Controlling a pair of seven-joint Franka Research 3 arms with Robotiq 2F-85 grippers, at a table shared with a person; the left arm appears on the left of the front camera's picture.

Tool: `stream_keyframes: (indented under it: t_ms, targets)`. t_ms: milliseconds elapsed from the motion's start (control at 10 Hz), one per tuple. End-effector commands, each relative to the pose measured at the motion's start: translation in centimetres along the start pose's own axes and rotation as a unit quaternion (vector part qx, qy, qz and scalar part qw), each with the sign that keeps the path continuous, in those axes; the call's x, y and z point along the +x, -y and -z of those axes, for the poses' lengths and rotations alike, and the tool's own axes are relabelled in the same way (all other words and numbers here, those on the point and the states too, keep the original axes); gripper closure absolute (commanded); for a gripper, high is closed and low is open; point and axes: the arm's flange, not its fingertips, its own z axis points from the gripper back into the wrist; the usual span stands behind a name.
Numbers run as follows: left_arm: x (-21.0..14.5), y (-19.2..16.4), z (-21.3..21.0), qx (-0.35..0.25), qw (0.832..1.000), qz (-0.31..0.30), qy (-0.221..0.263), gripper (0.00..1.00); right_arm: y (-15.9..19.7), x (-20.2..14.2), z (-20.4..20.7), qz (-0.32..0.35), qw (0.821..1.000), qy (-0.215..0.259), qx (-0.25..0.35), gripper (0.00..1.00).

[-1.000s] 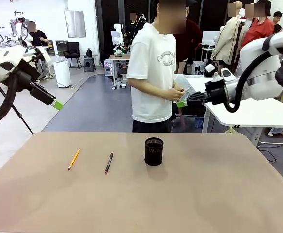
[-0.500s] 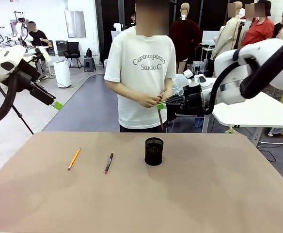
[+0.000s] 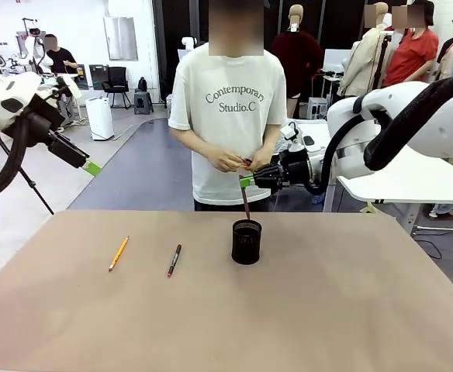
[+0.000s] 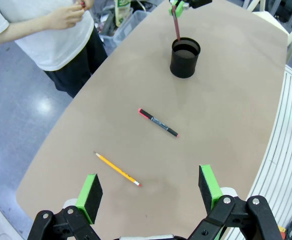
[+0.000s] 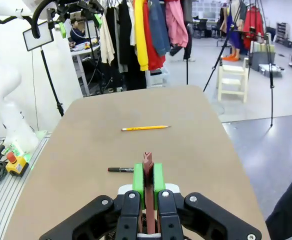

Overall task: Place the pens into the pen holder.
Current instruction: Pick up a writing instrument from the table and place it into the Pen holder.

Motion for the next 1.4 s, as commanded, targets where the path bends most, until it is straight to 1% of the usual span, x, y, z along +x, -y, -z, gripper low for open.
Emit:
stream_keyframes:
  t_ms: [0, 300, 400, 500, 600, 800, 900, 1000, 1100, 1300]
  targets:
    - [0.0, -0.1, 0.0, 0.003, 1.0, 0.0, 0.001, 0.0, 0.4, 0.2, -0.1, 0.007, 1.0, -0.015, 0.023, 0.82]
    - [0.0, -0.1, 0.0, 0.003, 1.0, 0.0, 0.001, 0.0, 0.1, -0.5, -0.3, 0.023, 0.999, -0.023, 0.029, 0.26]
    - [0.0, -0.1, 0.0, 0.003, 1.0, 0.0, 0.001, 0.0, -0.5, 0.0, -1.5, 0.031, 0.998, -0.03, 0.044, 0.08]
    - [0.0, -0.1, 0.0, 0.003, 1.0, 0.0, 0.001, 0.0, -1.4, 1.0, -3.2, 0.031, 0.998, -0.034, 0.047, 0.0]
    - [0.0, -0.1, 0.0, 0.003, 1.0, 0.0, 0.001, 0.0, -2.9, 2.6, -5.0, 0.034, 0.997, -0.046, 0.044, 0.0]
    - [0.0, -0.1, 0.0, 0.003, 1.0, 0.0, 0.001, 0.0, -5.9, 4.7, -8.4, 0.065, 0.993, -0.1, 0.027, 0.0]
    - [0.0, -0.1, 0.0, 0.003, 1.0, 0.0, 0.001, 0.0, -7.5, 5.5, -9.8, 0.076, 0.989, -0.124, 0.007, 0.0]
    - [0.0, -0.1, 0.0, 0.003, 1.0, 0.0, 0.001, 0.0, -8.9, 6.2, -11.0, 0.084, 0.985, -0.147, -0.027, 0.0]
    - [0.0, -0.1, 0.0, 0.003, 1.0, 0.0, 0.001, 0.0, -10.2, 6.7, -12.1, 0.083, 0.981, -0.166, -0.053, 0.0]
    - [0.0, -0.1, 0.0, 0.003, 1.0, 0.0, 0.001, 0.0, -11.8, 6.8, -15.0, 0.066, 0.977, -0.19, -0.074, 0.0]
